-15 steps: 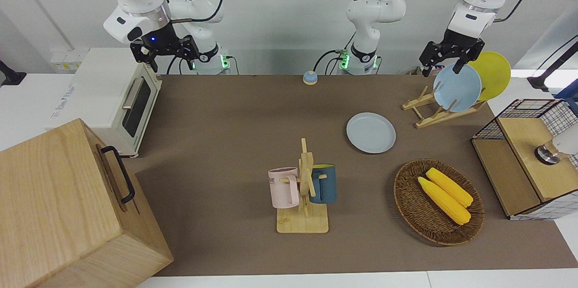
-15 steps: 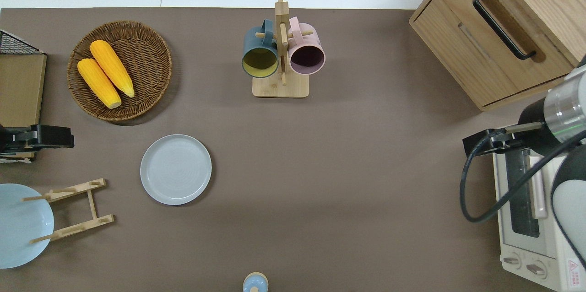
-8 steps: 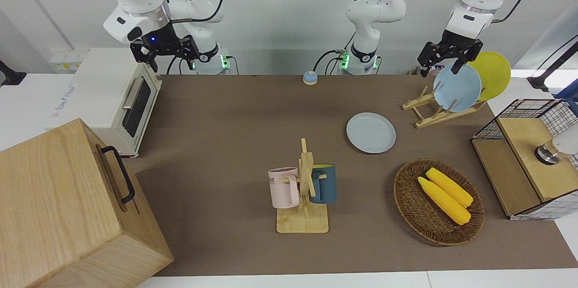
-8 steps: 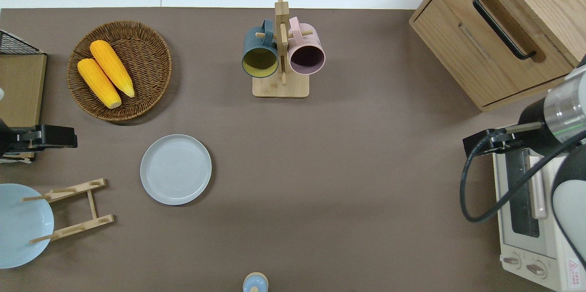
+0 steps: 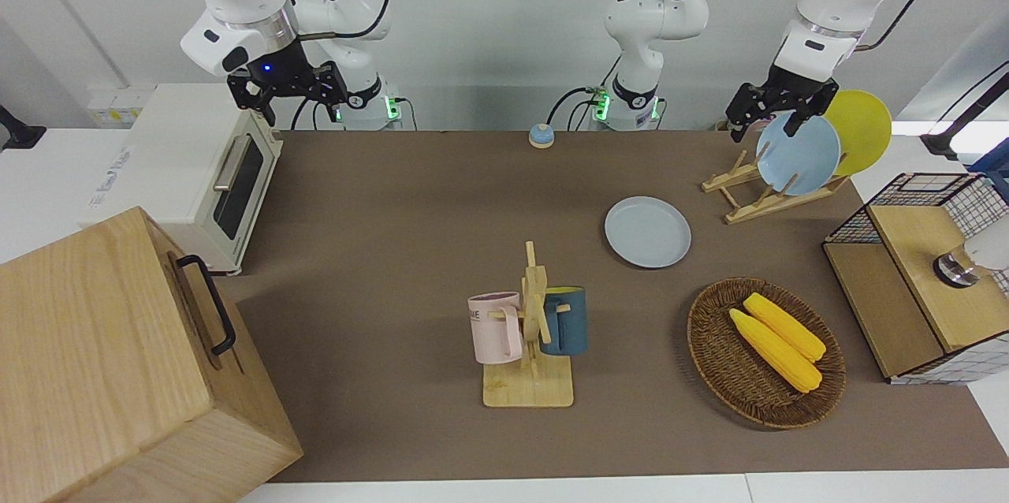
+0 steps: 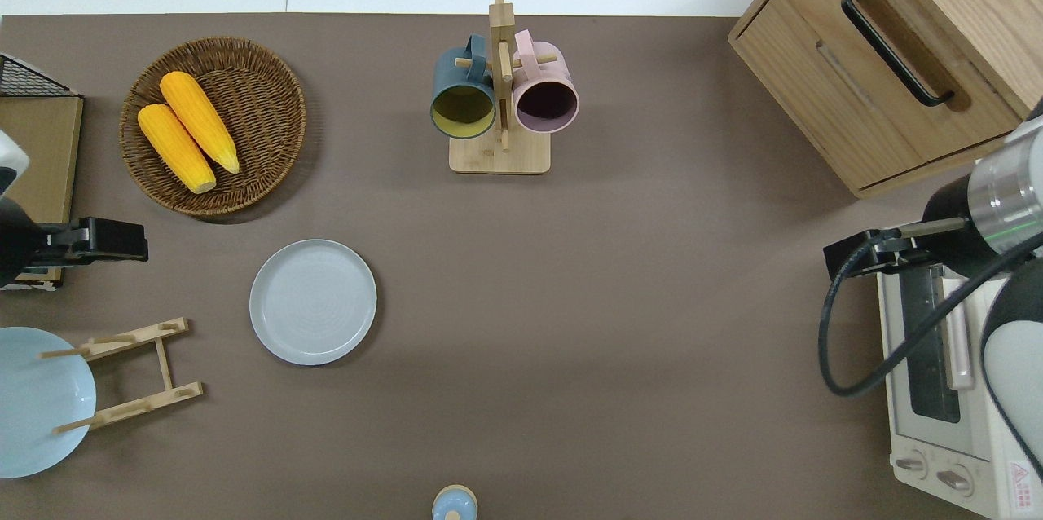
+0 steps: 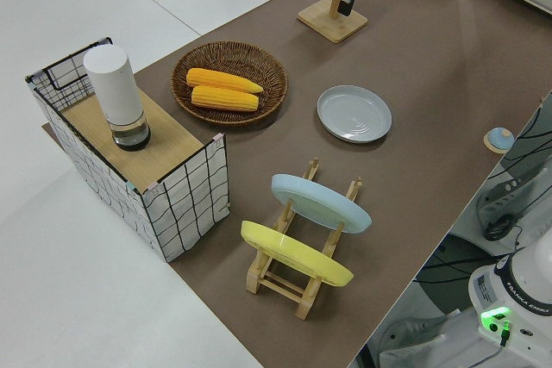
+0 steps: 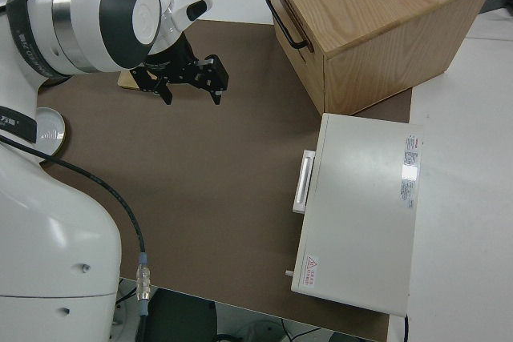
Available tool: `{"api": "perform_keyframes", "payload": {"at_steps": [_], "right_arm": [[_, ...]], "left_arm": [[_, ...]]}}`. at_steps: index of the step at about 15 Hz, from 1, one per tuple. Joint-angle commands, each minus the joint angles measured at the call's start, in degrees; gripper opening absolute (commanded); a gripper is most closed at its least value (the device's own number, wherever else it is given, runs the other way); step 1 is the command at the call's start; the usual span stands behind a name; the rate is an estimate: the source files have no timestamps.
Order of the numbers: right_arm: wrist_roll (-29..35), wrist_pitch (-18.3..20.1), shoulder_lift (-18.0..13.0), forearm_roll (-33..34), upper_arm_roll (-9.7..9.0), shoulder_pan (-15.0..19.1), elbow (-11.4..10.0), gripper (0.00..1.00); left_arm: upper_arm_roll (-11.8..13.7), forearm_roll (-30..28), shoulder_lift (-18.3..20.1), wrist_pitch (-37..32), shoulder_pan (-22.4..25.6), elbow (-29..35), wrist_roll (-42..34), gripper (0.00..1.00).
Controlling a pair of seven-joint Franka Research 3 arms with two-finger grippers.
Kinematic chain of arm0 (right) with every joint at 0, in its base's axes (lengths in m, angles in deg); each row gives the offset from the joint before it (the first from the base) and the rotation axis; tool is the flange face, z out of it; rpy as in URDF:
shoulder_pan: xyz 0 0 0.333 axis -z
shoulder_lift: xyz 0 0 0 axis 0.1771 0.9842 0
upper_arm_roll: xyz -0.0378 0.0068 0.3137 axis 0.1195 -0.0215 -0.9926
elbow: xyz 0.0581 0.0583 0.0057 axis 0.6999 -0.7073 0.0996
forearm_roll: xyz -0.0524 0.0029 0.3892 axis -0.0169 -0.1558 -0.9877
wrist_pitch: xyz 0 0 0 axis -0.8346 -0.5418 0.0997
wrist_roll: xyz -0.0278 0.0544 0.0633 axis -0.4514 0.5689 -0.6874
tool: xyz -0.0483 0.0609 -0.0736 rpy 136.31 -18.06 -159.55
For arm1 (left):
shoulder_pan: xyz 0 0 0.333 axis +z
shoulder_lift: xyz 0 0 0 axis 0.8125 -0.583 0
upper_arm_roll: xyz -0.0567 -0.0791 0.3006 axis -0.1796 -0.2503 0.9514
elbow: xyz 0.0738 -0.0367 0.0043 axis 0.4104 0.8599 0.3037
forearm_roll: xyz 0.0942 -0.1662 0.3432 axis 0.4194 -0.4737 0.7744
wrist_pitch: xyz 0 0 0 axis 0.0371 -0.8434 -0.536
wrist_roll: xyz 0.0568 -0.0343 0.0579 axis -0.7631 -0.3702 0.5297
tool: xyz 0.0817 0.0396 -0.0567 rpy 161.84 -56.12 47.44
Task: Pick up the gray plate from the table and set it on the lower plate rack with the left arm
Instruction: 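Move the left gripper toward the near edge of the gray plate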
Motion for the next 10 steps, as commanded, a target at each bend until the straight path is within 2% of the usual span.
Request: {"api": "perform_keyframes", "payload": {"at_steps": [1, 5, 10], "right_arm": [[0.73, 0.84, -0.14, 0.38, -1.34, 1.47, 0.55, 0.983], [0.73, 0.84, -0.14, 0.38, -1.34, 1.47, 0.55, 0.983], [0.73, 0.84, -0.14, 0.38, -1.34, 1.47, 0.55, 0.983]], "left_arm": [[-0.29, 0.42, -1.21, -1.1, 0.3, -0.35, 0.75, 1.0], [-0.29, 0.33, -1.48, 1.44, 0.4, 3.33, 0.67, 1.0], [-0.38, 0.25, -0.07, 8.46, -0.04, 11.24, 0.93, 1.0]]}}
